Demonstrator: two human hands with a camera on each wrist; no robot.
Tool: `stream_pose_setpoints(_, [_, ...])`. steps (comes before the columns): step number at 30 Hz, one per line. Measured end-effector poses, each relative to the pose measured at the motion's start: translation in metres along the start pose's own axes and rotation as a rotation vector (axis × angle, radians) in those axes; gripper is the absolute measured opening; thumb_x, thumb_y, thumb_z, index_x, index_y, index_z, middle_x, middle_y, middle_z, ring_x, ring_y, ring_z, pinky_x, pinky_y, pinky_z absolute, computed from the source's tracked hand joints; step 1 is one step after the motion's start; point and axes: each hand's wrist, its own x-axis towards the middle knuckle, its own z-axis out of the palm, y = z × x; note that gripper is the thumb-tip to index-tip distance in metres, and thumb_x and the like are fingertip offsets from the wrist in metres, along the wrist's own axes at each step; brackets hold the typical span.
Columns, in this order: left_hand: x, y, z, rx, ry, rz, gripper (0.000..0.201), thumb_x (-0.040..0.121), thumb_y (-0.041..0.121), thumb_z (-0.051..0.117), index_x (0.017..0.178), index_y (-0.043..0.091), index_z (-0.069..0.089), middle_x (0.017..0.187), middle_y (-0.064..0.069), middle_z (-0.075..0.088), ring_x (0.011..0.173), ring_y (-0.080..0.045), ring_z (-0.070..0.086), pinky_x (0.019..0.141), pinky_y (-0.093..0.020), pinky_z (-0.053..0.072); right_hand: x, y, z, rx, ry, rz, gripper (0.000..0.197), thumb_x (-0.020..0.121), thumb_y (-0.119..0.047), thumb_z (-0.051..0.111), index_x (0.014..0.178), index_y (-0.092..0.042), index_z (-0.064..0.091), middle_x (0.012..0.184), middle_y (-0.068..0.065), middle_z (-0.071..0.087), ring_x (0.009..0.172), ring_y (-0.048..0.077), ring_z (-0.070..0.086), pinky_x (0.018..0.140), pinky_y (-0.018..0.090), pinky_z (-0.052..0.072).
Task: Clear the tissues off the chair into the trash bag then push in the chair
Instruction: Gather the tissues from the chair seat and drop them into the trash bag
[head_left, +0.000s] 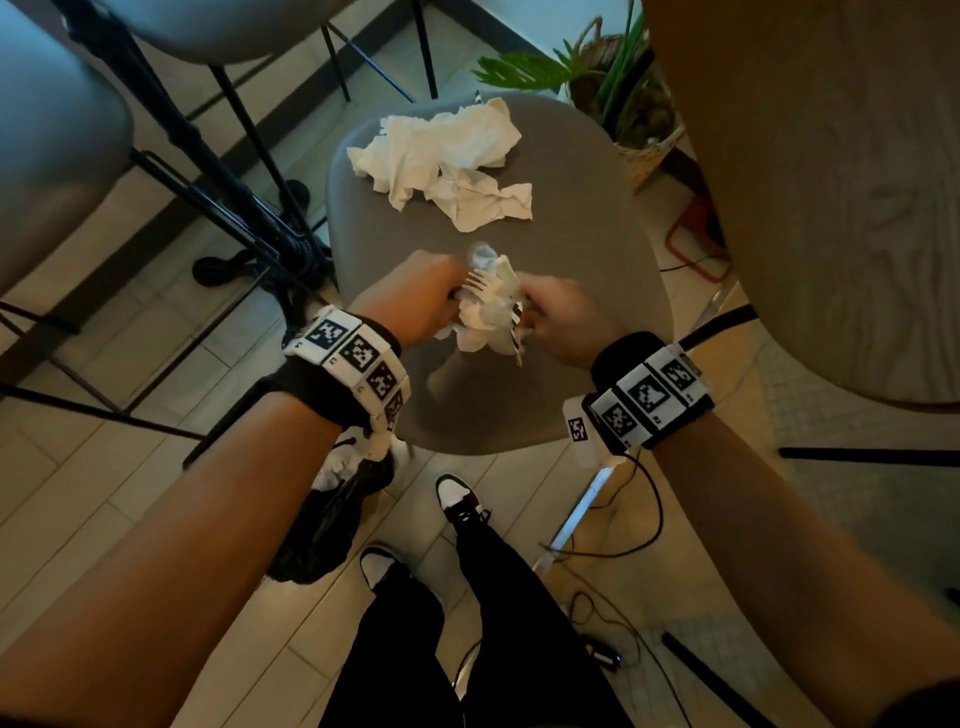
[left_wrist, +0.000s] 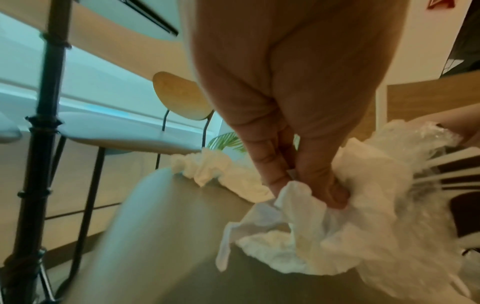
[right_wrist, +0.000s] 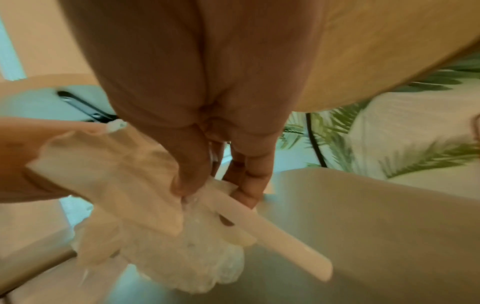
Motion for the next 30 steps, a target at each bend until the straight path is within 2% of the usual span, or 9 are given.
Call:
stream_pose_setpoints(3, [-0.039,-0.012,-0.01,0.004,0.06,-0.037,0.014,0.09,0.012,0.053,0.096,0.004,0.063,0.095,-0.011,0.062,0.086,-0.021,0.059,0.079,-0.03,0.047,-0.003,-0.033,0.013,-0.061,-0.05,-0.081,0.026,0.089,-0.003,0.051,0.111,-0.013,0.059,0.102,0.006,0.065,0.092,0.018,0.059,0.073,0.022,0.041])
stream_pose_setpoints(8, [-0.157,-0.058,-0.009,-0.107,0.193,-0.241,0.012,0.089,0.009,0.055,0.095,0.005,0.064,0.089,-0.006,0.056,0.082,-0.016,0.05,0.074,-0.025,0.035,-0.011,-0.111,0.085,-0.092,-0.218,-0.236,0.024,0.087,0.001,0.052,0.109,-0.005,0.06,0.104,0.012,0.064,0.092,0.022,0.058,0.078,0.028,0.05])
stream_pose_setpoints(12, [-0.261,-0.112,0.026,-0.244,0.332,-0.5,0.015,0.086,-0.004,0.053,0.09,0.006,0.064,0.082,-0.007,0.054,0.076,-0.02,0.047,0.06,-0.02,0.03,-0.009,-0.164,0.192,-0.107,-0.446,-0.302,0.029,0.085,-0.001,0.054,0.112,-0.009,0.058,0.106,0.011,0.065,0.097,0.023,0.059,0.087,0.033,0.05])
stream_pose_setpoints(14, [-0.299,-0.147,0.065,-0.329,0.4,-0.635,0.02,0.084,-0.004,0.054,0.086,0.014,0.061,0.081,-0.005,0.054,0.074,-0.019,0.046,0.061,-0.025,0.032,-0.001,-0.174,0.256,-0.153,-0.538,-0.34,0.033,0.086,-0.007,0.053,0.118,-0.013,0.057,0.113,0.011,0.064,0.104,0.026,0.059,0.095,0.04,0.048])
stream_pose_setpoints(16, [-0.318,-0.187,0.119,-0.397,0.439,-0.756,0.021,0.084,-0.004,0.055,0.091,0.013,0.064,0.084,-0.006,0.058,0.077,-0.02,0.049,0.068,-0.028,0.034,0.016,-0.17,0.317,-0.213,-0.652,-0.342,0.035,0.088,-0.004,0.047,0.123,-0.006,0.054,0.121,0.019,0.058,0.112,0.034,0.053,0.098,0.042,0.044])
stream_pose_setpoints(21, [-0.276,-0.3,0.271,-0.485,0.302,-0.867,0.029,0.085,-0.002,0.049,0.11,0.003,0.062,0.107,-0.024,0.062,0.098,-0.037,0.059,0.082,-0.038,0.044,0.097,-0.092,0.45,-0.394,-0.768,-0.223,0.043,0.091,0.002,0.043,0.134,-0.002,0.044,0.137,0.021,0.048,0.126,0.035,0.044,0.101,0.037,0.034])
stream_pose_setpoints(25, [-0.219,-0.368,0.356,-0.475,0.163,-0.873,0.026,0.09,0.002,0.044,0.113,0.001,0.057,0.112,-0.023,0.059,0.104,-0.039,0.057,0.087,-0.041,0.044,0.162,-0.014,0.53,-0.527,-0.735,-0.168,0.039,0.088,-0.003,0.046,0.126,-0.008,0.05,0.127,0.02,0.054,0.117,0.039,0.052,0.1,0.049,0.043])
stream_pose_setpoints(27, [-0.202,-0.389,0.39,-0.479,0.124,-0.911,0.024,0.091,0.005,0.046,0.113,0.005,0.056,0.114,-0.021,0.06,0.105,-0.037,0.058,0.087,-0.041,0.046,0.185,0.015,0.555,-0.587,-0.748,-0.17,0.034,0.088,-0.006,0.046,0.122,-0.008,0.051,0.126,0.02,0.054,0.115,0.04,0.052,0.099,0.049,0.044])
stream_pose_setpoints(30, [-0.188,-0.404,0.431,-0.507,0.053,-0.976,0.052,0.091,0.007,0.046,0.14,0.02,0.032,0.133,-0.023,0.048,0.116,-0.038,0.052,0.094,-0.044,0.045,0.203,0.044,0.576,-0.659,-0.742,-0.156,0.036,0.089,-0.008,0.047,0.125,-0.009,0.049,0.13,0.019,0.05,0.119,0.038,0.049,0.098,0.045,0.043])
